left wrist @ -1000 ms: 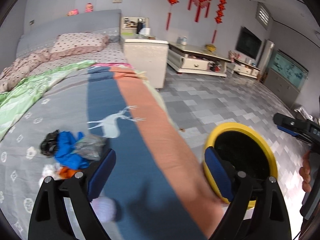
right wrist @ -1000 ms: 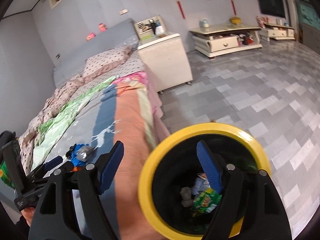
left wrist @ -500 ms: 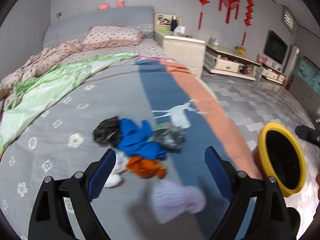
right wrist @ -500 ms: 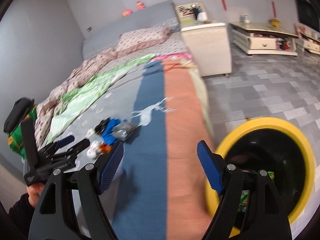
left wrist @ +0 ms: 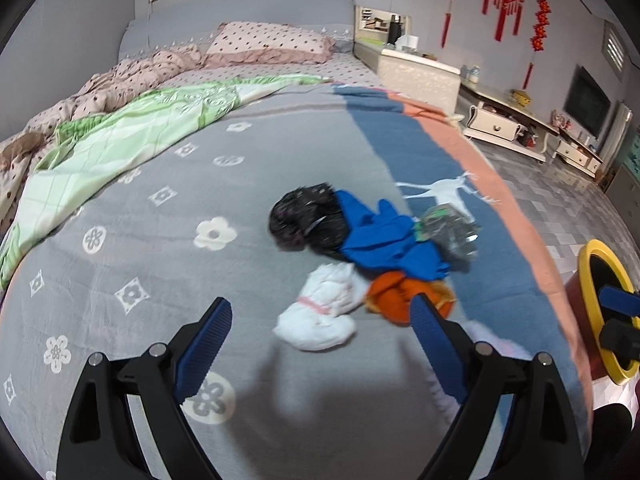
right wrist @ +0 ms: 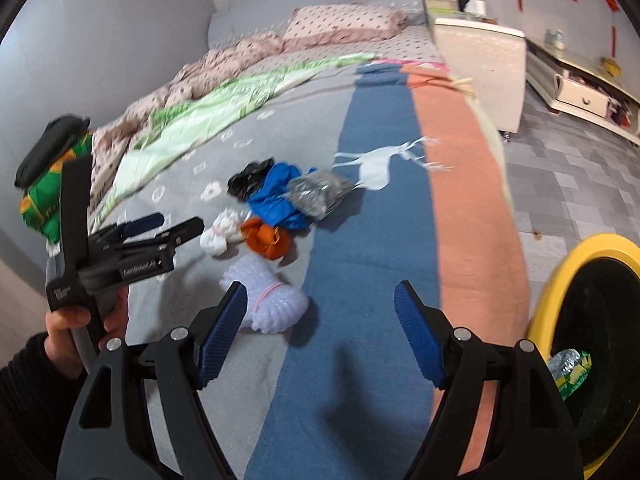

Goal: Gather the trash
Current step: 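Move both open tools back over the trash pile on the bed, then grasp the pink-banded white tissue bundle with the left tool while the right tool grasps the lavender mesh scrubber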

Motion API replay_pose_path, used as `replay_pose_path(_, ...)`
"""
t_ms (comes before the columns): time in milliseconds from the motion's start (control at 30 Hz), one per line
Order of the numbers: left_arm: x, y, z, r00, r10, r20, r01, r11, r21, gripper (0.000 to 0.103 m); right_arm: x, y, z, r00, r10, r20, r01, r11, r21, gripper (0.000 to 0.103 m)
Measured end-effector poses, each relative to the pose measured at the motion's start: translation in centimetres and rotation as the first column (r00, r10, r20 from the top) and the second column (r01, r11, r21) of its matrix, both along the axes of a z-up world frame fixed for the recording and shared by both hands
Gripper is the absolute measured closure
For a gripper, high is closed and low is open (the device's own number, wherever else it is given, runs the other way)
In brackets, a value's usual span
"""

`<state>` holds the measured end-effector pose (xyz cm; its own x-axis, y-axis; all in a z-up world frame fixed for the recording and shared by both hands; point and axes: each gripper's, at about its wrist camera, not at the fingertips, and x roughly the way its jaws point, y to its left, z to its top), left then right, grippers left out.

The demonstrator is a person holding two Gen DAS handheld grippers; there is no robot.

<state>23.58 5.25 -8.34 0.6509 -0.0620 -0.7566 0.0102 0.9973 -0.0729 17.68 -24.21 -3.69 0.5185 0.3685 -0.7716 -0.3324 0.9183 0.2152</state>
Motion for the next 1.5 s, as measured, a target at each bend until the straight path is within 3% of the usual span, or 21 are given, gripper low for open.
replay_pose_path(500, 2.7, 1.5, -4.0, 0.997, 0.008, -0.075, -0.011, 0.999, -0.037, 0.017, 2.2, 5.6, -4.1, 0.989, 0.132, -0.063, -0.137, 0.987, -0.087, 0.038)
replay_pose_path(1033, 4.3, 1.6, -6.2, 0.992, -0.041, -0.120, 0.024, 0.990, -0.139, 0.060, 3.7, 7.7, -7.1, 0.973, 0.187, -0.135, -0.202, 0.974, -0.106, 0.047)
replay_pose_path(1500, 3.8, 1.4, -5.4, 0.994, -0.035, -0.107, 0.020, 0.991, -0.135, 0.067, 2.7, 7.5, -6.8, 0.975, 0.185, -0.120, -0.198, 0.974, -0.111, 0.058)
